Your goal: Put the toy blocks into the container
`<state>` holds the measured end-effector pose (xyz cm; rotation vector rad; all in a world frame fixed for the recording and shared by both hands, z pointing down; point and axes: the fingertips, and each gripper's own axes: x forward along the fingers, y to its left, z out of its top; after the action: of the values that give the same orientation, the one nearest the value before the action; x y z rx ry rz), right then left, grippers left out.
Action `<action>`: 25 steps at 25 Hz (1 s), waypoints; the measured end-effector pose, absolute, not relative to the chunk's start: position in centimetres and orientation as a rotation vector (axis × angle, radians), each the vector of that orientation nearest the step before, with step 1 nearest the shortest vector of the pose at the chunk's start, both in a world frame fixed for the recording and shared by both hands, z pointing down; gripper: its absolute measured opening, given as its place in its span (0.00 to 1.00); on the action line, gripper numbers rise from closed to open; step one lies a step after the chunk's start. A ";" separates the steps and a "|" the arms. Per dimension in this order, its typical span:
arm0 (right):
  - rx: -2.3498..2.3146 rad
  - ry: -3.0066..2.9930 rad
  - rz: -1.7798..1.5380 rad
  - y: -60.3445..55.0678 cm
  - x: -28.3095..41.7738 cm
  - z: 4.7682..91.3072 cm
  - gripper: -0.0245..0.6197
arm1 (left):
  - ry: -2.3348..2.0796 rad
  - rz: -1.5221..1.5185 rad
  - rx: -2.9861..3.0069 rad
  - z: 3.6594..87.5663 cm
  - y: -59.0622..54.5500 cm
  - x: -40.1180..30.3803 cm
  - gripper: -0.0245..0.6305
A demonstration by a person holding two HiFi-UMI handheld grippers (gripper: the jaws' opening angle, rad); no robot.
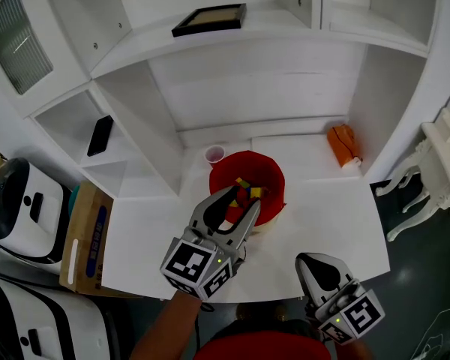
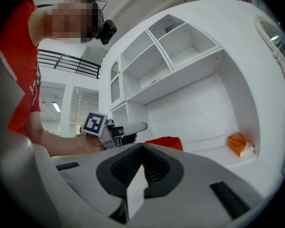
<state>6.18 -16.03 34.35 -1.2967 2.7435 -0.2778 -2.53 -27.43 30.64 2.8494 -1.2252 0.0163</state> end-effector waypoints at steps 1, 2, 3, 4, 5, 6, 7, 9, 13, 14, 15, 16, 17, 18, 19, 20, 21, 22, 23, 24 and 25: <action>-1.286 2.743 -0.271 -16.1 5.9 34.1 0.02 | -1.205 -0.029 2.869 30.2 -26.1 -2.4 0.29; -1.275 2.742 -0.261 -16.1 5.7 33.9 0.02 | -1.196 -0.059 2.885 29.8 -24.8 -2.3 0.21; -1.265 2.741 -0.251 -16.1 5.4 33.6 0.02 | -1.194 -0.072 2.900 29.8 -23.5 -2.2 0.15; -1.256 2.739 -0.240 -16.2 5.2 33.3 0.02 | -1.192 -0.064 2.914 29.9 -22.4 -2.0 0.10; -1.248 2.738 -0.229 -16.2 5.0 33.1 0.02 | -1.184 -0.038 2.926 30.2 -21.3 -1.8 0.06; -1.239 2.739 -0.218 -16.2 4.8 32.9 0.02 | -1.169 -0.001 2.934 30.7 -20.2 -1.6 0.05; -1.228 2.740 -0.203 -16.2 4.5 32.7 0.02 | -1.149 0.034 2.939 31.3 -19.2 -1.3 0.05; -1.207 2.743 -0.156 -16.0 4.1 32.2 0.02 | -1.111 0.075 2.940 32.2 -17.5 -1.0 0.05; -1.199 2.746 -0.030 -15.4 3.5 31.2 0.02 | -1.092 0.061 2.904 32.8 -15.5 -1.3 0.05; -1.201 2.748 -0.011 -15.3 3.4 31.1 0.02 | -1.092 0.056 2.900 32.8 -15.2 -1.5 0.05; -1.203 2.749 0.006 -15.2 3.3 31.0 0.02 | -1.092 0.054 2.899 32.7 -15.0 -1.6 0.05; -1.202 2.745 0.024 -15.1 3.2 30.8 0.02 | -1.090 0.056 2.900 32.7 -14.8 -1.7 0.05; -1.199 2.737 0.041 -15.0 3.1 30.7 0.02 | -1.085 0.058 2.901 32.6 -14.6 -1.7 0.05; -1.197 2.732 0.053 -14.9 3.0 30.6 0.02 | -1.079 0.061 2.903 32.6 -14.4 -1.6 0.05; -1.196 2.730 0.057 -14.9 2.9 30.6 0.02 | -1.073 0.065 2.905 32.6 -14.3 -1.5 0.05; -1.197 2.733 0.054 -14.8 2.8 30.7 0.02 | -1.067 0.071 2.905 32.6 -14.2 -1.4 0.05; -1.200 2.738 0.045 -14.8 2.8 30.8 0.02 | -1.064 0.079 2.902 32.7 -14.2 -1.3 0.05; -1.205 2.744 0.033 -14.8 2.8 31.1 0.02 | -1.064 0.083 2.897 32.8 -14.2 -1.3 0.05; -1.208 2.746 0.022 -14.9 2.9 31.2 0.02 | -1.067 0.084 2.894 32.8 -14.2 -1.3 0.05; -1.209 2.745 0.014 -14.9 2.9 31.3 0.02 | -1.072 0.086 2.895 32.8 -14.3 -1.3 0.05; -1.209 2.746 0.006 -15.0 2.9 31.3 0.02 | -1.076 0.089 2.897 32.9 -14.3 -1.3 0.05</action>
<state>2.92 -14.97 31.33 -1.2090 2.7459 0.0060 -1.33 -14.29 32.88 2.8973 -1.0761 0.0893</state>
